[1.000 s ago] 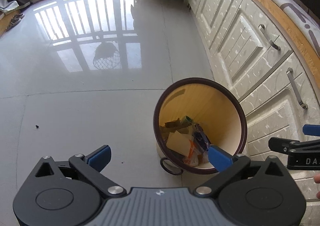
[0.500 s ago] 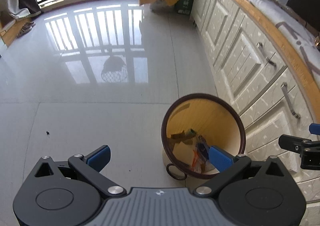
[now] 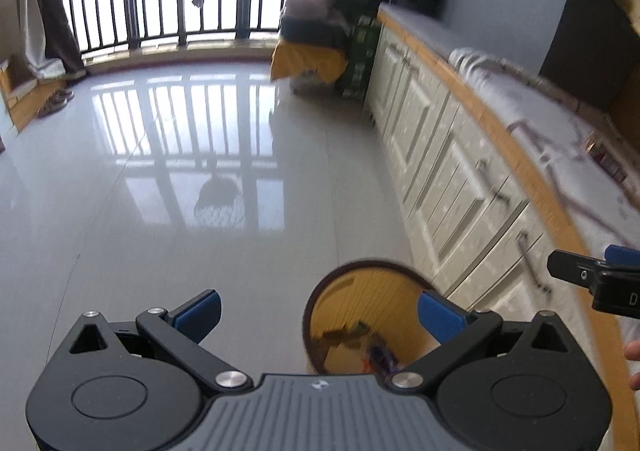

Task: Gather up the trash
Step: 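Move both open tools back toward the red pack and wooden piece on the bench, then grasp the red cigarette pack with the left tool while the right tool grasps the wooden piece, then lift and carry the red pack and wooden piece in both tools to the wastebasket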

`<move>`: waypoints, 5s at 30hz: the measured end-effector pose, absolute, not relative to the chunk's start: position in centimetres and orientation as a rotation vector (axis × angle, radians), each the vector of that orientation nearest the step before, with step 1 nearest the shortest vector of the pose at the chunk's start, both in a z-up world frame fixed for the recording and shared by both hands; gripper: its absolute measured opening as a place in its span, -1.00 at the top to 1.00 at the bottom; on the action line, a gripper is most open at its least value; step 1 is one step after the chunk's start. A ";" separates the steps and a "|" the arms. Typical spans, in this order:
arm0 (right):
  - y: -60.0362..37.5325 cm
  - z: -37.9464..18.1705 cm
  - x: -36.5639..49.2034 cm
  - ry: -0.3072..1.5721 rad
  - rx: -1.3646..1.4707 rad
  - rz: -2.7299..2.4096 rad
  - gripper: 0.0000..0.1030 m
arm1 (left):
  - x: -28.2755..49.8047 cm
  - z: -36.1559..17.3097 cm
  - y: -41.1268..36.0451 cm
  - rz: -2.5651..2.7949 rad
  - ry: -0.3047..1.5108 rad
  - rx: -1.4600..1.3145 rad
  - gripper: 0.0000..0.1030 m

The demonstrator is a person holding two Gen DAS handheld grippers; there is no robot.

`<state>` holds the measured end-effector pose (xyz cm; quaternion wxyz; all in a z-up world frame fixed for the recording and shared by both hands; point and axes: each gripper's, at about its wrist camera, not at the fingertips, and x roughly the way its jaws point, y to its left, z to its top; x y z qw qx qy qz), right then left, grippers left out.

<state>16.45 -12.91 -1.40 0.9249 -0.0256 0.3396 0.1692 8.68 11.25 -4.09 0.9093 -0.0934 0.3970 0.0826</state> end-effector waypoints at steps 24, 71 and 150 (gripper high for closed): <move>-29.7 6.5 18.1 0.368 0.110 0.135 -1.00 | 14.3 3.0 -2.6 -0.045 0.403 -0.062 -1.00; -38.2 -5.1 33.5 0.583 -0.015 0.154 -0.81 | 36.8 -3.0 -22.7 -0.498 0.598 0.039 -1.00; -23.6 3.4 22.5 0.503 -0.025 0.266 -0.80 | 19.3 2.6 -0.4 -0.083 0.590 -0.052 -0.73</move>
